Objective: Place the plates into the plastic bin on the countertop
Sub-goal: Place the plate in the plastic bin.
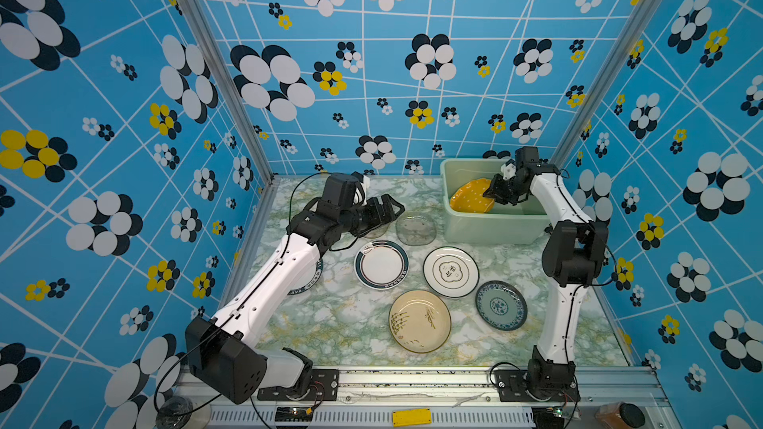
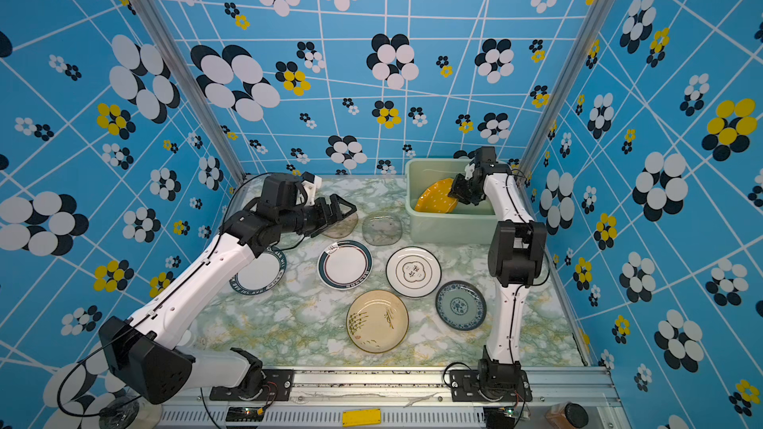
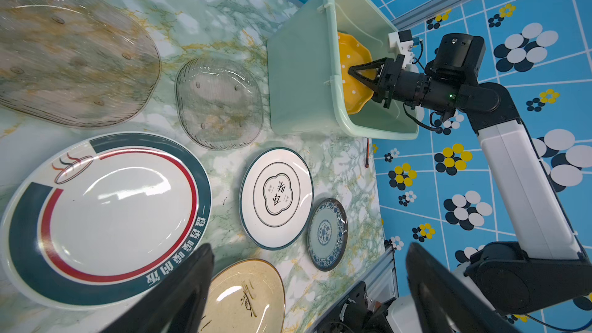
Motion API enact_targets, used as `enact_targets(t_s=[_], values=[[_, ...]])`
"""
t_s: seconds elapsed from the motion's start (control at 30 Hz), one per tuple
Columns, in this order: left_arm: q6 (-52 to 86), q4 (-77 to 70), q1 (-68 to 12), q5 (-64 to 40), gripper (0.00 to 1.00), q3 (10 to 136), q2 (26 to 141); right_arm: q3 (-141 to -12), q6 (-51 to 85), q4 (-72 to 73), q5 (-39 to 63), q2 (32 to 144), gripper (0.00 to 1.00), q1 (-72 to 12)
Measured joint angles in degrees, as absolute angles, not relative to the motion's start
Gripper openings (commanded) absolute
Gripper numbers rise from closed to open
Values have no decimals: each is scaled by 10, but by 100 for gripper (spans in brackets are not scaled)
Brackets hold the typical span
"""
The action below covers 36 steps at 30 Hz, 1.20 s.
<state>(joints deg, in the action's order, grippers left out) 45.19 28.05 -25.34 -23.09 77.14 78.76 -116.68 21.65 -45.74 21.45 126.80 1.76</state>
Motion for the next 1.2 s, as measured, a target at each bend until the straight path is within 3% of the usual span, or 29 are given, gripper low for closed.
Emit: enact_targets(t_s=[0.33, 0.53, 1.07, 1.2], values=[[454, 284, -253, -231, 95, 780, 798, -1160, 216, -422, 236, 1300, 3, 14], [454, 284, -253, -231, 95, 781, 799, -1155, 216, -411, 241, 1302, 22, 14], [454, 288, -253, -226, 95, 782, 806, -1109, 203, -400, 202, 1300, 42, 14], [454, 288, -253, -222, 95, 782, 806, -1105, 197, -414, 168, 1300, 58, 13]])
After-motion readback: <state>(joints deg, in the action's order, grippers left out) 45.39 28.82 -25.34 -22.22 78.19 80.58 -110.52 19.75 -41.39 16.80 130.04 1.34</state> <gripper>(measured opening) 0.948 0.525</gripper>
